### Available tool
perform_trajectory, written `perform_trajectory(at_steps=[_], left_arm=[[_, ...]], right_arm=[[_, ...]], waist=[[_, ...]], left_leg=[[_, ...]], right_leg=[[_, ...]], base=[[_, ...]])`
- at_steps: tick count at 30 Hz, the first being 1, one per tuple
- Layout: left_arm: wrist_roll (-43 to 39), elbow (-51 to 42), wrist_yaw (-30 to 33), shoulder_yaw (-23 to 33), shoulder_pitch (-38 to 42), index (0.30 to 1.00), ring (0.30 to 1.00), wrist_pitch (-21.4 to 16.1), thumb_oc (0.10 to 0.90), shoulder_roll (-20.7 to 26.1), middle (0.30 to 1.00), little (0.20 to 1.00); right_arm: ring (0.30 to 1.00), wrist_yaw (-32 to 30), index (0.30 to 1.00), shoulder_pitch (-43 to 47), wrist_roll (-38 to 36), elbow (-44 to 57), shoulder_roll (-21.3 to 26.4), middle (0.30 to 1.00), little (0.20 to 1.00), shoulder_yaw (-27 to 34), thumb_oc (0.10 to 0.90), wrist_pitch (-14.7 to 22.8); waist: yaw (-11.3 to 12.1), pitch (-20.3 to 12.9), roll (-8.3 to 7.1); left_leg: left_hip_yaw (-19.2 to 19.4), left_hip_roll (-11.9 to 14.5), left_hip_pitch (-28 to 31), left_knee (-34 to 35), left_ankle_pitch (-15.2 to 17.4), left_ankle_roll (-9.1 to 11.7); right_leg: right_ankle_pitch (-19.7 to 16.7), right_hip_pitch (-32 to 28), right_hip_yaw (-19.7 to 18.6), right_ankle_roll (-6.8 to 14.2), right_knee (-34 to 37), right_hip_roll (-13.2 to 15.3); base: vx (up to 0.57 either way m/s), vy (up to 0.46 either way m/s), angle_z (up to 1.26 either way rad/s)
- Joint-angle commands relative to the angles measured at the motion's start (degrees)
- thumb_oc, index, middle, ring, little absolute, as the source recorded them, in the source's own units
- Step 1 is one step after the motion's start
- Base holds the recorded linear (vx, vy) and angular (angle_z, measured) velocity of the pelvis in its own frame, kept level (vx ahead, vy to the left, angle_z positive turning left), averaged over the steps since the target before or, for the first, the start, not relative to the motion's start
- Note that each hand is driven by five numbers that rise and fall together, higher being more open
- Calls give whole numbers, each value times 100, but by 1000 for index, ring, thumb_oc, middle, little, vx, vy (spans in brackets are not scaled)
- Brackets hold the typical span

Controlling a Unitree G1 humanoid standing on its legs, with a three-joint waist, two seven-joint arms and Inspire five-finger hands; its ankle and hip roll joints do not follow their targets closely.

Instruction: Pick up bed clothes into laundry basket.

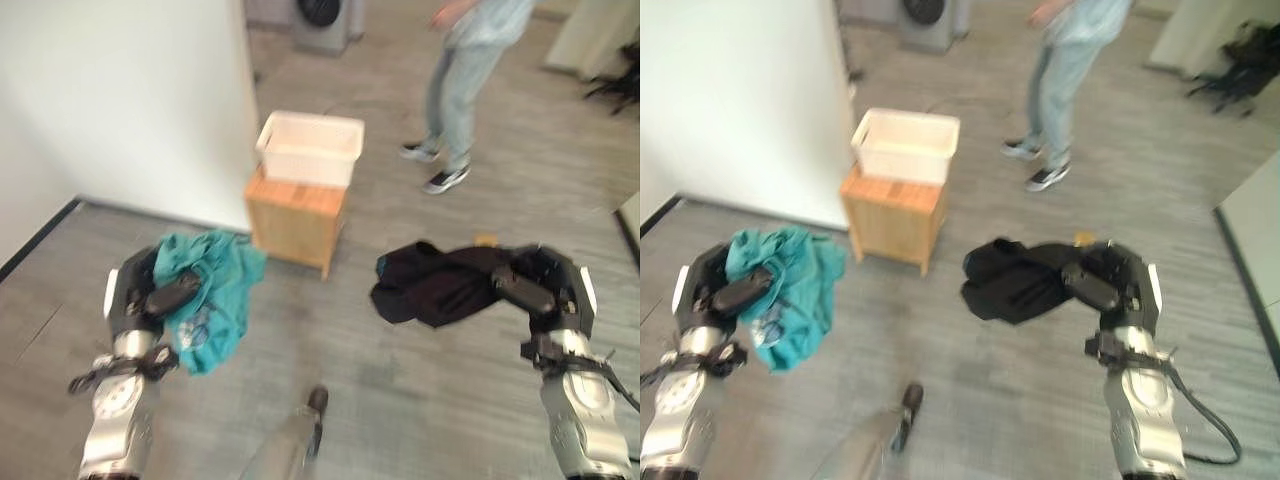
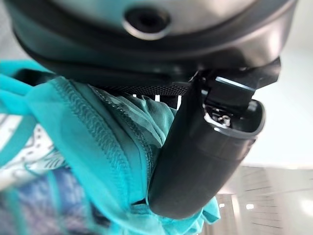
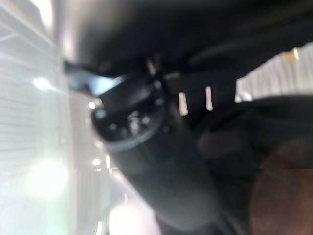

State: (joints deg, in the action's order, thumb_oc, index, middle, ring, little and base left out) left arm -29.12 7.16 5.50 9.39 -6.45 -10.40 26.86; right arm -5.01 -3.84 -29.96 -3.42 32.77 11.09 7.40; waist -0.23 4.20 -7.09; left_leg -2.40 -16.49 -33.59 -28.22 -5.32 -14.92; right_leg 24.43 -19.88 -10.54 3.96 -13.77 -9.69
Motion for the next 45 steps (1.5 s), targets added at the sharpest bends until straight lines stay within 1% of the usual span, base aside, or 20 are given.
perform_trajectory(at_steps=[1,2,3,4,5,7,9,10,11,12,13,15,16,22,30,33,34,39,42,45], left_arm=[[108,-978,20,343,1085,300,300,-654,400,131,300,300],[234,-1011,77,343,1051,300,300,-658,400,126,300,300],[210,-1151,39,447,951,300,300,-649,400,119,300,300],[340,-1146,128,432,945,300,300,-602,400,115,300,300],[346,-1156,191,422,1017,300,300,-614,400,157,300,300],[383,-1115,252,453,1096,300,300,-664,400,265,300,300],[330,-1100,253,447,1190,300,300,-696,400,333,300,300],[291,-1080,227,410,1257,300,300,-711,400,357,300,300],[278,-1037,211,280,1458,300,300,-713,400,419,300,300],[377,-988,309,123,1623,300,300,-748,400,453,300,300],[569,-1018,402,29,1750,300,300,-700,400,414,300,300],[550,-1036,279,102,1628,300,300,-652,400,328,300,300],[350,-1038,102,140,1481,300,300,-684,400,199,300,300],[400,-1027,203,417,1215,300,300,-716,400,226,300,300],[531,-1544,370,761,1118,300,300,-805,400,263,300,300],[666,-1821,447,877,1343,300,300,-892,400,525,300,300],[746,-1771,433,709,1666,300,300,-917,400,840,300,300],[853,-1622,412,447,2027,300,300,-915,400,1142,300,300],[650,-1094,138,-219,2429,300,300,-728,400,1387,300,300],[569,-938,91,-322,2497,300,300,-707,400,1442,300,300]], right_arm=[[300,50,300,538,339,639,181,300,300,918,400,536],[300,44,300,508,491,666,141,300,300,925,400,565],[300,76,300,400,527,676,53,300,300,993,400,456],[300,80,300,319,601,709,-64,300,300,960,400,498],[300,88,300,344,605,715,-130,300,300,923,400,489],[300,-9,300,427,717,702,-224,300,300,843,400,513],[300,8,300,421,678,683,-314,300,300,761,400,521],[300,21,300,391,674,670,-298,300,300,785,400,501],[300,29,300,282,665,656,-251,300,300,901,400,493],[300,-43,300,240,700,626,-232,300,300,1030,400,554],[300,-51,300,239,713,601,-181,300,300,1065,400,608],[300,52,300,34,511,701,-288,300,300,988,400,528],[300,185,300,-27,341,662,-335,300,300,1051,400,486],[300,5,300,282,378,644,-91,300,300,1294,400,610],[300,16,300,322,454,656,169,300,300,1381,400,627],[300,52,300,410,508,625,473,300,300,1459,400,652],[300,77,300,552,522,563,660,300,300,1355,400,651],[300,98,300,714,521,502,751,300,300,1236,400,648],[300,88,300,911,553,432,726,300,300,960,400,575],[300,76,300,950,547,408,750,300,300,915,400,572]], waist=[[407,-412,728],[439,-458,692],[504,-558,617],[407,-469,619],[305,-384,674],[186,-214,810],[59,-166,895],[-24,-157,904],[-226,-147,826],[-312,-191,806],[-319,-231,765],[-335,-144,661],[-298,-226,618],[-228,-443,560],[-130,-452,511],[-120,-465,527],[-148,-487,571],[-185,-445,616],[-254,-422,721],[-261,-389,719]], left_leg=[[519,1285,1852,3154,-288,1751],[590,1240,1867,3127,-394,1749],[438,1126,1977,3080,-287,1647],[437,1123,2275,3069,-191,1510],[402,1218,2513,3156,-98,1493],[293,1387,2938,3296,69,1480],[132,1489,3182,3322,166,1543],[66,1490,3240,3322,256,1573],[-45,1385,3384,3322,453,1598],[-95,1357,3460,3322,648,1566],[-174,1351,3506,3308,660,1547],[-5,1426,3567,3295,589,1610],[25,1457,3580,3310,674,1587],[83,1553,3675,3322,760,1636],[-28,1637,3673,3322,718,1727],[-46,1643,3689,3322,719,1746],[-35,1633,3702,3322,766,1744],[-35,1624,3650,3322,688,1760],[44,1607,3710,3322,753,1735],[57,1605,3691,3322,700,1742]], right_leg=[[-955,903,-321,89,645,1028],[-1051,833,-245,159,485,1228],[-1410,963,-239,323,40,1420],[-2693,1456,-262,478,-1292,1573],[-2908,1786,-378,421,-1709,1339],[-2398,2523,-302,284,-2157,1071],[-1891,2954,-202,186,-1515,1017],[-1709,3066,-221,226,-932,916],[-1784,3277,-444,392,337,765],[-1999,3084,-469,522,1160,802],[-2004,2868,-527,478,894,826],[-2356,2871,-568,588,1091,849],[-2395,2694,-595,505,1352,897],[-2334,2385,-514,388,1394,882],[-2262,2179,-380,330,1458,909],[-2229,2093,-336,325,1470,939],[-2169,2048,-299,339,1484,956],[-2216,2094,-299,364,1459,969],[-2177,2046,-308,390,1478,993],[-2236,2078,-330,403,1475,988]], base=[[755,59,-152],[771,78,-127],[880,149,-39],[785,140,30],[692,106,76],[520,20,8],[476,-44,29],[501,-126,83],[497,-112,81],[486,-127,74],[313,-84,83],[170,-119,128],[210,-100,65],[165,-30,-17],[73,-27,-8],[40,-9,34],[-16,3,5],[-17,16,9],[11,63,-15],[-19,23,-6]])
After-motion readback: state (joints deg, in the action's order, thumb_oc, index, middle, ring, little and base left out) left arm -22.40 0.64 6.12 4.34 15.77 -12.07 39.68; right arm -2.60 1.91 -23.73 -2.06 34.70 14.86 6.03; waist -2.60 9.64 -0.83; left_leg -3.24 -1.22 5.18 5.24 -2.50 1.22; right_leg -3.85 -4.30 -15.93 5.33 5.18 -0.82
